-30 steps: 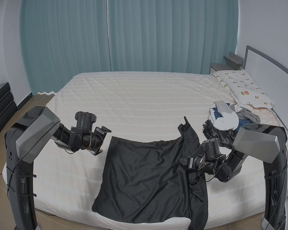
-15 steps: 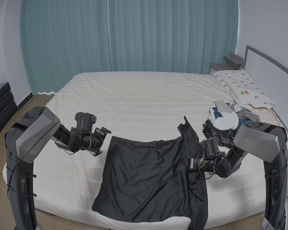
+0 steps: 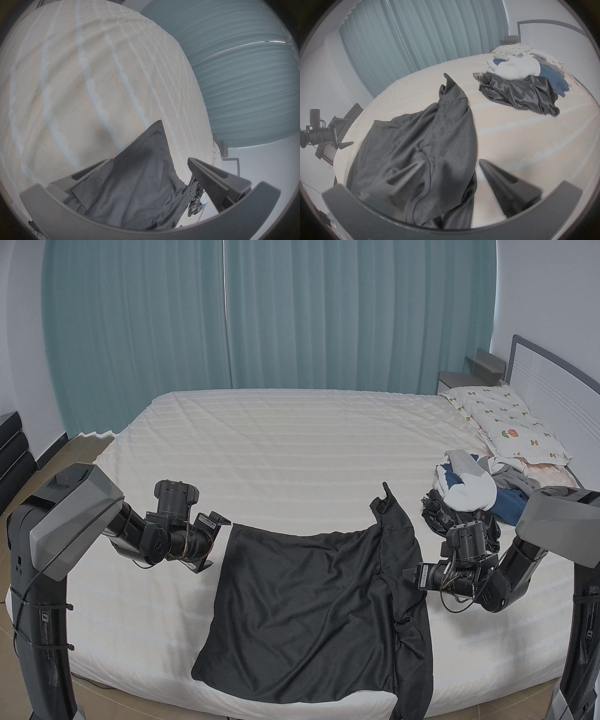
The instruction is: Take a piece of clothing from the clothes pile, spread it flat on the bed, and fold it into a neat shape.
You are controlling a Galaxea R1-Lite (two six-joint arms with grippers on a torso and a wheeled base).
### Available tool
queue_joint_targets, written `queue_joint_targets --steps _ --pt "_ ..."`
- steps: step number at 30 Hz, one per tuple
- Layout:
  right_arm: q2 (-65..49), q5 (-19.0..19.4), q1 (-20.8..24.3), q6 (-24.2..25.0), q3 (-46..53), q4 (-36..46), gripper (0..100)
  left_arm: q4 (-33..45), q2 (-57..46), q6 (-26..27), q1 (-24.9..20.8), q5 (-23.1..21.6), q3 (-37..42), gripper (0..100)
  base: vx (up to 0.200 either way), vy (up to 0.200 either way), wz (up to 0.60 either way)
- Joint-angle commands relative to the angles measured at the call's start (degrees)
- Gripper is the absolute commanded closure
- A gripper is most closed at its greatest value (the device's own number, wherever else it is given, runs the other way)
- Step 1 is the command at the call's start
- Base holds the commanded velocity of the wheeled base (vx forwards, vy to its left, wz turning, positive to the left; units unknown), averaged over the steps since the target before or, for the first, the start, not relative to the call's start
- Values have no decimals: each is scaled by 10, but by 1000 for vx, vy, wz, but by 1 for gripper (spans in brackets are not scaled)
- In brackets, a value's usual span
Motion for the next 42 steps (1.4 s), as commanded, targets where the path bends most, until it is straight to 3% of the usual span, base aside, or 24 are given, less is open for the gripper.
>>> queue_joint_targets --steps 1,6,16,17,24,37,39,42 --pt "-24 1 29 -1 48 -40 0 -22 -25 2 0 -2 46 0 0 0 0" --pt "-13 -7 76 -1 79 -50 0 -57 -31 3 0 -3 75 0 0 0 0" --pt "5 -22 84 -18 70 -24 0 -57 -29 3 0 -3 74 0 -120 0 0" --pt "4 -23 83 -20 70 -23 100 -57 -29 4 0 -3 74 0 0 0 0" --pt "6 -42 76 -22 70 -26 100 -57 -28 4 0 -3 74 0 0 0 0" --pt "-22 -33 -37 -21 69 -41 100 -57 -28 4 0 -3 74 0 0 0 0" --pt "-21 -21 -76 -19 70 -44 100 -57 -28 4 0 -3 74 0 0 0 0" --pt "-32 -1 -84 -18 92 -45 100 -57 -28 4 0 -3 74 0 0 0 0"
